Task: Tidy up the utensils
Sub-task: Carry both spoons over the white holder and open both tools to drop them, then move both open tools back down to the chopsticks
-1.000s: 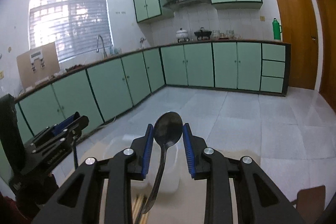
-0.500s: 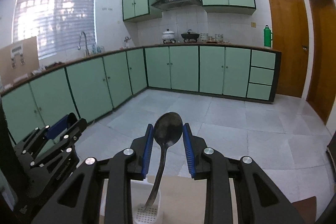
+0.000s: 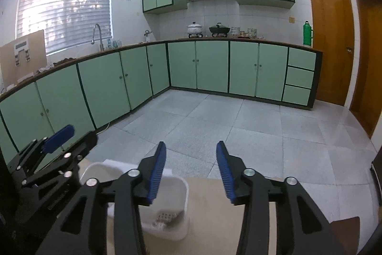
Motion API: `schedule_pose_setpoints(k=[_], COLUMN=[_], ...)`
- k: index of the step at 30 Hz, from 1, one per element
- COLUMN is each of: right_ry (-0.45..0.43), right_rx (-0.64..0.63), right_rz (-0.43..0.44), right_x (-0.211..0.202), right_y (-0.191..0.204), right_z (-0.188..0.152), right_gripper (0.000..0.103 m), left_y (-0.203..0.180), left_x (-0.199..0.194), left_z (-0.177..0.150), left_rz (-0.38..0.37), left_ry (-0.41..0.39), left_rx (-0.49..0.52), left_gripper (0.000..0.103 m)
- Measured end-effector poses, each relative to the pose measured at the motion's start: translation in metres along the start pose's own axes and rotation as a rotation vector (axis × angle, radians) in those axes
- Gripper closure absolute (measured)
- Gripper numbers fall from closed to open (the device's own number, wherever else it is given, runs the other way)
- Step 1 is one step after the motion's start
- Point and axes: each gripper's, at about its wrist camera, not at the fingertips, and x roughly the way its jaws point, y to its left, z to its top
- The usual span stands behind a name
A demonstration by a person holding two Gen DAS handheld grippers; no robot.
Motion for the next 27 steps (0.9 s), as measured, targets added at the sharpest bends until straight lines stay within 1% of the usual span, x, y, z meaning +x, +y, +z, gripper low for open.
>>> schedule_pose_setpoints(k=[2, 5, 7, 9, 12, 15, 16, 19, 22, 24, 27], right_ry=[0.006, 0.042, 0.07, 0.116, 0.181, 0.245, 0.279, 0.326, 0.357, 0.367, 0.383], right_rx=[0.006, 0.019, 0.037, 0.049, 0.081, 0.073, 0.085, 0.085, 0.059, 0.036, 0.035], right_rz=[0.004, -0.003, 0.004, 0.001, 0.01, 0.001, 0.011, 0.025, 0.039, 0.041, 0.052], right_x=[-0.012, -0.035, -0.049, -0.065, -0.086, -0.102, -0.108, -0.125, -0.138, -0.146, -0.15], right_y=[-0.003, -0.008, -0.01, -0.009, -0.007, -0.002, 0.0, 0.008, 0.015, 0.02, 0.023], right_z=[-0.011, -0.042, -0.065, -0.094, -0.132, -0.164, -0.177, -0.202, -0.217, -0.223, -0.226], right_gripper=[0.045, 0.038, 0.036, 0.033, 0.033, 0.033, 0.033, 0.034, 0.037, 0.04, 0.043], left_y=[0.003, 0.007, 0.011, 0.014, 0.015, 0.016, 0.017, 0.019, 0.016, 0.013, 0.01], left_x=[-0.018, -0.042, -0.063, -0.084, -0.105, -0.122, -0.128, -0.139, -0.147, -0.152, -0.156], left_z=[-0.009, -0.027, -0.048, -0.073, -0.105, -0.134, -0.144, -0.162, -0.171, -0.178, -0.183], left_rz=[0.005, 0.007, 0.011, -0.011, -0.001, 0.006, 0.008, 0.011, 0.008, 0.009, 0.008], left_ry=[0.015, 0.065, 0.113, 0.172, 0.259, 0.343, 0.372, 0.434, 0.477, 0.499, 0.527], left_rx=[-0.002, -0.003, -0.017, -0.043, -0.04, -0.041, -0.046, -0.065, -0.075, -0.06, -0.047], left_gripper=[0.039, 0.035, 0.033, 0.03, 0.03, 0.029, 0.029, 0.028, 0.028, 0.028, 0.028])
